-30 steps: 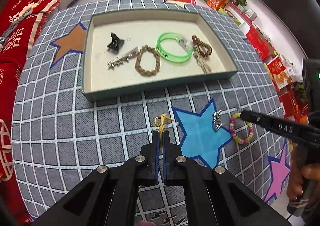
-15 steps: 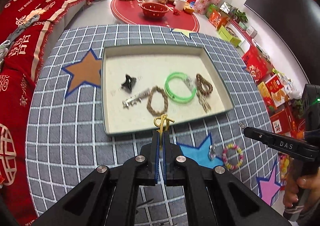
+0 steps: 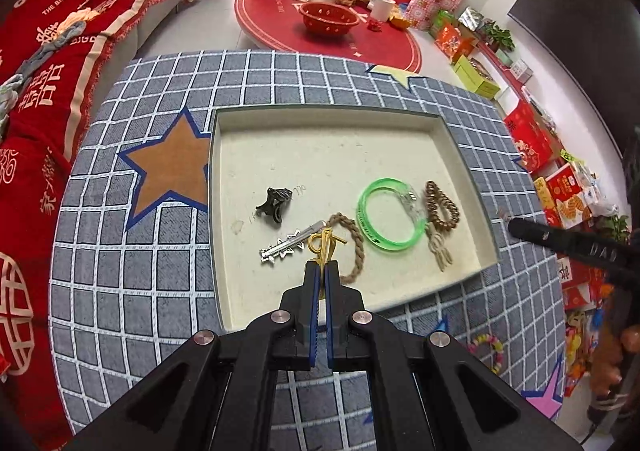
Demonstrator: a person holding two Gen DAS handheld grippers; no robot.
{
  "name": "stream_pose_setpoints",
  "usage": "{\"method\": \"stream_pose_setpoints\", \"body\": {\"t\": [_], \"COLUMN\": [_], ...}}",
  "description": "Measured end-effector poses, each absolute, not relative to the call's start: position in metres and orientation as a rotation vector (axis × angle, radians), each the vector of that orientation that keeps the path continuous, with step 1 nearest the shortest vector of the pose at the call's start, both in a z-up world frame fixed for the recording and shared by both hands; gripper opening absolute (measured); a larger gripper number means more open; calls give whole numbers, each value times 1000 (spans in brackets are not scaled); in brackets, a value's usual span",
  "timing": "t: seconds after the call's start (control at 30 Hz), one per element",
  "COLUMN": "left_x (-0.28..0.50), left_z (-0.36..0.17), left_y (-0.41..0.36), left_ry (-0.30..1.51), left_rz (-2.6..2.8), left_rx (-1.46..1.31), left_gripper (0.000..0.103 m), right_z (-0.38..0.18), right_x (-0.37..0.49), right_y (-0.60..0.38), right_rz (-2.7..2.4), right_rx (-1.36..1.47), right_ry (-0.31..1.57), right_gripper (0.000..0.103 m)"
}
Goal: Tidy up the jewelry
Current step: 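Carry the yellow hair tie and heart pendant into the tray, then open the left tool to drop the hair tie while the right tool lowers the pendant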
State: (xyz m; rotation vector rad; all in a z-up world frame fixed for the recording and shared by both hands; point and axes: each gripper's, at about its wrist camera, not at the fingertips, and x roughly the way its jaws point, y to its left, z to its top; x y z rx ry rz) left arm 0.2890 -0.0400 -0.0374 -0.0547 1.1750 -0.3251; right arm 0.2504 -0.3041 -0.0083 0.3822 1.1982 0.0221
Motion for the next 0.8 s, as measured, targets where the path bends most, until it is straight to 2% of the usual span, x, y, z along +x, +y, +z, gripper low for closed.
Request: {"method": "stream_pose_setpoints", "body": {"t": [0.47, 0.8], "left_x": [317, 316], "left_z": [-78, -89], "left_y": [-41, -52], "left_ry": [1240, 1238], "left_rz": [-255, -214], "left_rx": [-42, 73], "left_gripper": [16, 16], "right_z": [-45, -75], "right_x": [317, 340], "right_y": [-309, -306], "right_rz": [29, 24], "right_rx": [361, 329], "right_ry": [1224, 1262], "right_gripper": [17, 17]}}
